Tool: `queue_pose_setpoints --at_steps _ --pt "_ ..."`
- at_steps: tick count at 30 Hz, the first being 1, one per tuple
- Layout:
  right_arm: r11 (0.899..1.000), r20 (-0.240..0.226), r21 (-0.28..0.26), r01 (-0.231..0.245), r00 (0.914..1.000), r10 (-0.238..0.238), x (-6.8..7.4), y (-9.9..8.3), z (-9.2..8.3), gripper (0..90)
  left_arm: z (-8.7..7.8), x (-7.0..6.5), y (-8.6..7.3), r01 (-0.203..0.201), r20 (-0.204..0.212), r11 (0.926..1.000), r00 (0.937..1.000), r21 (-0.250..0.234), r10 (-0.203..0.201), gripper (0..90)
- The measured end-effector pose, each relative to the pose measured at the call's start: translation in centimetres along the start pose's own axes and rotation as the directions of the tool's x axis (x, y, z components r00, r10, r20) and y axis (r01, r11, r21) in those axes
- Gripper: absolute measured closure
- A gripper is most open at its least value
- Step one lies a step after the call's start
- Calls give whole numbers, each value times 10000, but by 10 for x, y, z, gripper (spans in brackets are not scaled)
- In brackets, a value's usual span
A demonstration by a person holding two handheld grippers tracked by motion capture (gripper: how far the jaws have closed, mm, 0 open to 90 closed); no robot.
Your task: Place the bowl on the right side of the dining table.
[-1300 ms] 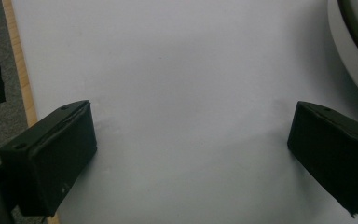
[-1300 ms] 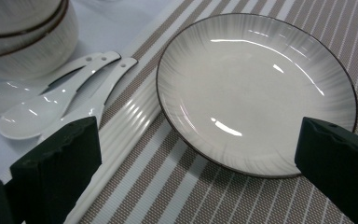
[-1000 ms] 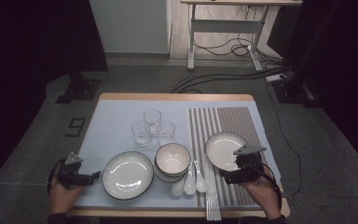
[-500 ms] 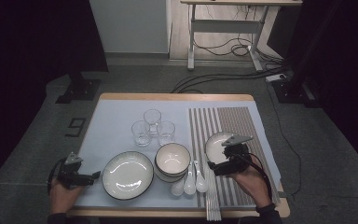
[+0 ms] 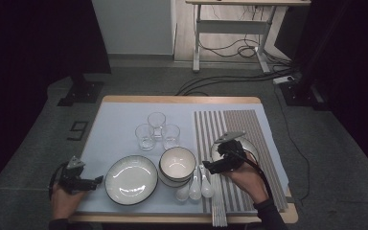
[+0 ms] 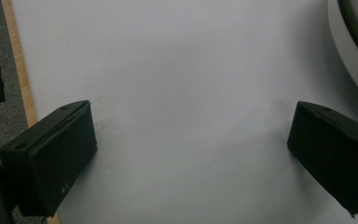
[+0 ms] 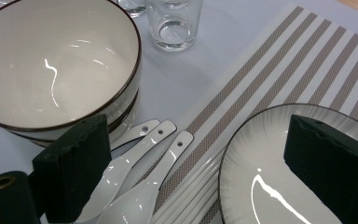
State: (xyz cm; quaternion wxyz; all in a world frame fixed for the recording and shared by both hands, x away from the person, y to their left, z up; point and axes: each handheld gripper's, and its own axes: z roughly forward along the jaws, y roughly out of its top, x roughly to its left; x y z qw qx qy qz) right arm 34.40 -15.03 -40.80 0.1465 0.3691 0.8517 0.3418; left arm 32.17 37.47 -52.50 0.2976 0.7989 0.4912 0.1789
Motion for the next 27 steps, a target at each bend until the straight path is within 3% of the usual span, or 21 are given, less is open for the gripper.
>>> queue_pose_setpoints --at_steps 10,18,21,25,27 --pt "9986 -228 289 442 9988 -436 10 20 13 92 0 0 0 -8 6 10000 10000 -1 8 9" --pt "9974 -336 313 655 9974 -645 18 33 24 163 0 0 0 -4 2 10000 10000 3 4 9" --pt "9974 -586 325 638 9964 -619 21 38 32 215 0 0 0 -4 -1 10000 10000 1 4 9" --pt "9963 -541 504 701 9963 -674 23 39 40 261 0 0 0 -3 3 10000 10000 4 3 9" --pt "9949 -657 683 744 9954 -699 25 40 47 334 0 0 0 1 7 10000 10000 8 -1 9"
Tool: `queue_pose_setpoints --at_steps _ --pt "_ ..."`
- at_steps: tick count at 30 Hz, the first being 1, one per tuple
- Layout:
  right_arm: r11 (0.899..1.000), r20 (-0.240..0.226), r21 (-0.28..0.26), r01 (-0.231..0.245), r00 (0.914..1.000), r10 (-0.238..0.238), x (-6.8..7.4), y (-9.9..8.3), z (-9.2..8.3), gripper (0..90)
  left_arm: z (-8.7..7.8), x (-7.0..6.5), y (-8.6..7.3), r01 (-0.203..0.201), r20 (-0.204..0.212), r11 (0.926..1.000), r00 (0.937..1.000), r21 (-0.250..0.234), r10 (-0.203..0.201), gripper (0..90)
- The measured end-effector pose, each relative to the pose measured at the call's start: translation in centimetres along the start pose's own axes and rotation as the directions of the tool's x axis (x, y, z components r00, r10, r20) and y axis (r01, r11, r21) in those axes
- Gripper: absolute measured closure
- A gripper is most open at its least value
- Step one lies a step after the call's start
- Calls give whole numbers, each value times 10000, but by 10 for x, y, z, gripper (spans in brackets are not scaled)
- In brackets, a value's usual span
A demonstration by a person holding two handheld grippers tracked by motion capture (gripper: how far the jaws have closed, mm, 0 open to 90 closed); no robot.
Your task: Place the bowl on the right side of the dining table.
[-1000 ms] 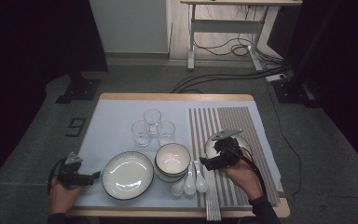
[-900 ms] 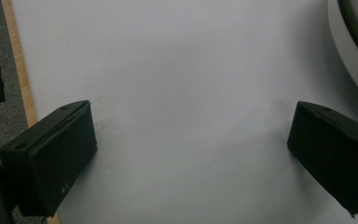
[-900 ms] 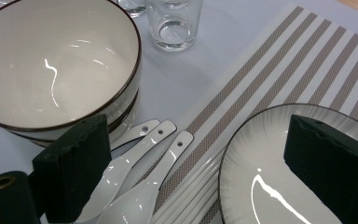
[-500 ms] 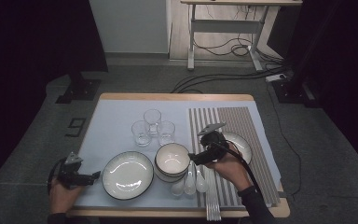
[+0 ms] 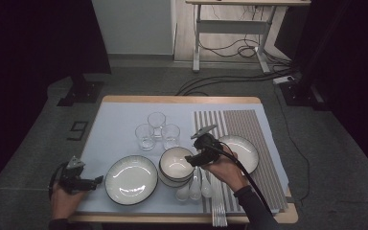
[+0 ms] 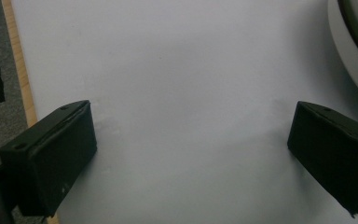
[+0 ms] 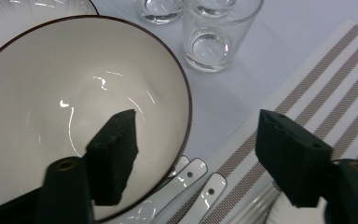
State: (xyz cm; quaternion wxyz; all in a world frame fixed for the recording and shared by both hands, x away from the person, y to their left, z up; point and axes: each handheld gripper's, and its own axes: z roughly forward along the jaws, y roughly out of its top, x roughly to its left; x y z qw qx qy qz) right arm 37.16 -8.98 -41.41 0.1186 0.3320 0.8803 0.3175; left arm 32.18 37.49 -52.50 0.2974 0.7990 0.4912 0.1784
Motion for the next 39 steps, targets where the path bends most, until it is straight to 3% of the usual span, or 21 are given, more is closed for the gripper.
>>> queue_pose_setpoints --at_steps 3,14,20,23,29,33,39 --pt "9998 -97 165 -82 9999 83 1 2 4 365 0 0 0 -5 2 10000 10000 3 5 9" --pt "9952 7 916 358 9993 -361 1 6 25 560 0 0 0 7 -1 10000 10000 -6 -7 9" --pt "9933 -321 1067 432 9987 -400 2 7 31 672 0 0 0 12 5 10000 10000 -4 -12 9" --pt "9928 -628 1160 299 9978 -227 1 8 32 749 0 0 0 12 4 10000 10000 -5 -12 9" --pt "9888 -923 1492 67 9957 72 -2 11 31 780 0 0 0 13 5 10000 10000 -3 -13 9" --pt "9849 -1339 1671 -459 9886 688 -9 12 32 795 0 0 0 5 8 10000 10000 -3 -5 9" --pt "9785 -1651 1854 -907 9787 1220 -14 13 33 802 0 0 0 8 9 10000 10000 -1 -8 9"
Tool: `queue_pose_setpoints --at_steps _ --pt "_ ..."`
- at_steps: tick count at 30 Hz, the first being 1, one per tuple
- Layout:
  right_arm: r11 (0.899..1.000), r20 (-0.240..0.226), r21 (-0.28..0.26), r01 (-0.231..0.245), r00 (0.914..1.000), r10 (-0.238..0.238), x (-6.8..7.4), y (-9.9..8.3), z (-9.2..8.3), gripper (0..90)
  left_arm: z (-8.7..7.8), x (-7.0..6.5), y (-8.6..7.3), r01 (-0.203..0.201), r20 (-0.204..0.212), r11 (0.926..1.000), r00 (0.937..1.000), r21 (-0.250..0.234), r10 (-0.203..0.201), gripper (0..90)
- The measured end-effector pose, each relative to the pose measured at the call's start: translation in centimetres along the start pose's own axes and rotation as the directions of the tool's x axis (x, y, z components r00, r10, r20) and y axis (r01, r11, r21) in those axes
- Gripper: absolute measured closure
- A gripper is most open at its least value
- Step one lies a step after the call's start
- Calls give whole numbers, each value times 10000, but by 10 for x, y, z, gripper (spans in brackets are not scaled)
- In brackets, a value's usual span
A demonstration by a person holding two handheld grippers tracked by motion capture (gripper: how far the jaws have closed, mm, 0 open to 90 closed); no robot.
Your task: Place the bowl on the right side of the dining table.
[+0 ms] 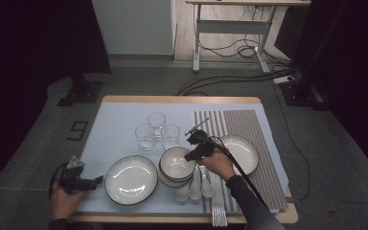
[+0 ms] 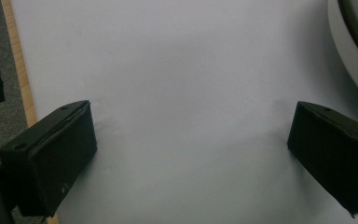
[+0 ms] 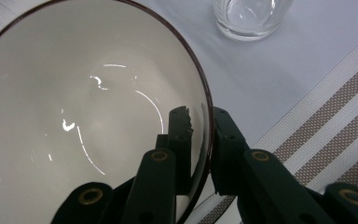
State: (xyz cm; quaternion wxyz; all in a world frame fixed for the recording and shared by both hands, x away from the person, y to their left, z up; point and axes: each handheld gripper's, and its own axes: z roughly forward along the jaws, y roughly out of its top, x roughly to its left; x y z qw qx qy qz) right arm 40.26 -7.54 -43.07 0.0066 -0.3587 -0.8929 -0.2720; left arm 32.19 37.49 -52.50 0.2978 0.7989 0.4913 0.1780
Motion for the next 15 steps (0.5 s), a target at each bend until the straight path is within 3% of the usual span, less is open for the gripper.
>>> queue_pose_setpoints --at_steps 2,6,8,15 --pt "9993 -242 60 -378 9990 379 -3 2 0 806 0 0 0 -3 1 10000 10000 2 3 9" --pt "9983 -416 82 -572 9975 575 -5 3 -1 808 0 0 0 -3 -4 10000 10000 -3 3 9" --pt "9959 -620 71 -900 9940 902 -8 4 -1 809 0 0 0 4 1 10000 10000 -4 -4 9" --pt "9921 -854 81 -1250 9884 1252 -12 7 -1 812 0 0 0 5 3 10000 10000 1 -5 9"
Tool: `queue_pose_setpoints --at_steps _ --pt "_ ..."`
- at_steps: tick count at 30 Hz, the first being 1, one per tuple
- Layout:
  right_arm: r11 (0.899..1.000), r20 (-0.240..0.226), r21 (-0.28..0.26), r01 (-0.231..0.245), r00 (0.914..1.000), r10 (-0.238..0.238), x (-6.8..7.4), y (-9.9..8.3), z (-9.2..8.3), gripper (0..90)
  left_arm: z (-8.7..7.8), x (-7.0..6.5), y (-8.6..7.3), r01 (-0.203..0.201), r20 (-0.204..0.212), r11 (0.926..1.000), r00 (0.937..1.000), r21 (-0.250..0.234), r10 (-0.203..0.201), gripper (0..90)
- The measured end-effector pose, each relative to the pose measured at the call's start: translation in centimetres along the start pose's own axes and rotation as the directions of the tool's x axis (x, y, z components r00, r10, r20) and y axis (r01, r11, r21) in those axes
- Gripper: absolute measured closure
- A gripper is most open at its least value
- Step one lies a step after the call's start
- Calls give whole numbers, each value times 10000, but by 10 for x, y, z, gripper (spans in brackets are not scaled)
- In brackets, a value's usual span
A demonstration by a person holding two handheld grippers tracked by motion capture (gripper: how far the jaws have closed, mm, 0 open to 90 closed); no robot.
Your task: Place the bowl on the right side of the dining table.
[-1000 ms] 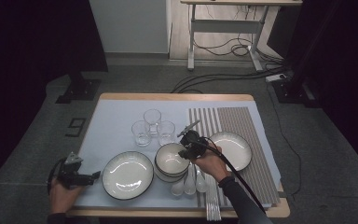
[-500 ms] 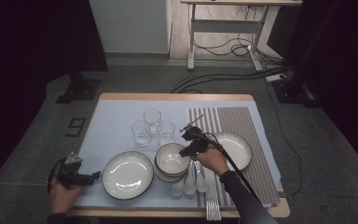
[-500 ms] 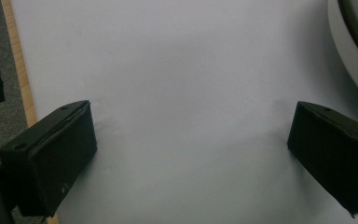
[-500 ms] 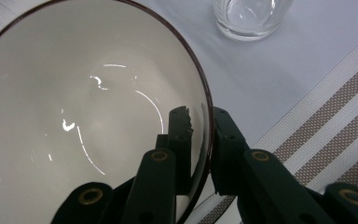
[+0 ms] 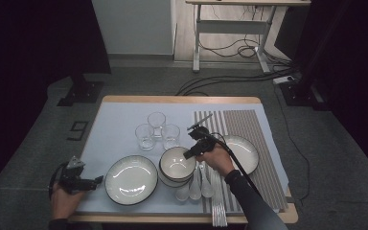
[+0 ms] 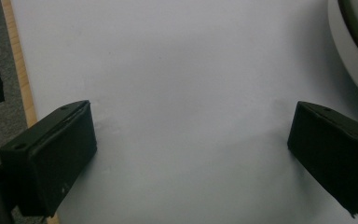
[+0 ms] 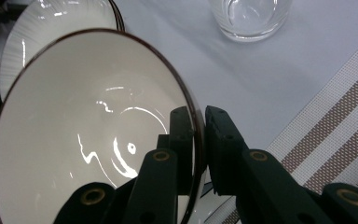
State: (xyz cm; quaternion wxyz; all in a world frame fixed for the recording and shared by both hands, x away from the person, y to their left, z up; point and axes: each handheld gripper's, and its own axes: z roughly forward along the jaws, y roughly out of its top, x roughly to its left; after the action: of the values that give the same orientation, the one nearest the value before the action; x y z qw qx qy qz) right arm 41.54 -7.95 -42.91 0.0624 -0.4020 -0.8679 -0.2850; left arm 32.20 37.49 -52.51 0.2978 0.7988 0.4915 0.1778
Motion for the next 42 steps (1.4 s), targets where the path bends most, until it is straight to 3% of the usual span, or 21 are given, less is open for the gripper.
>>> queue_pose_setpoints --at_steps 17,42 --pt "9992 -313 -188 -344 9989 338 -2 4 -17 810 0 0 0 6 0 10000 10000 22 -6 9" --pt "9972 258 -570 -474 9985 490 -9 3 -57 808 0 0 0 -9 -6 10000 10000 23 9 9"
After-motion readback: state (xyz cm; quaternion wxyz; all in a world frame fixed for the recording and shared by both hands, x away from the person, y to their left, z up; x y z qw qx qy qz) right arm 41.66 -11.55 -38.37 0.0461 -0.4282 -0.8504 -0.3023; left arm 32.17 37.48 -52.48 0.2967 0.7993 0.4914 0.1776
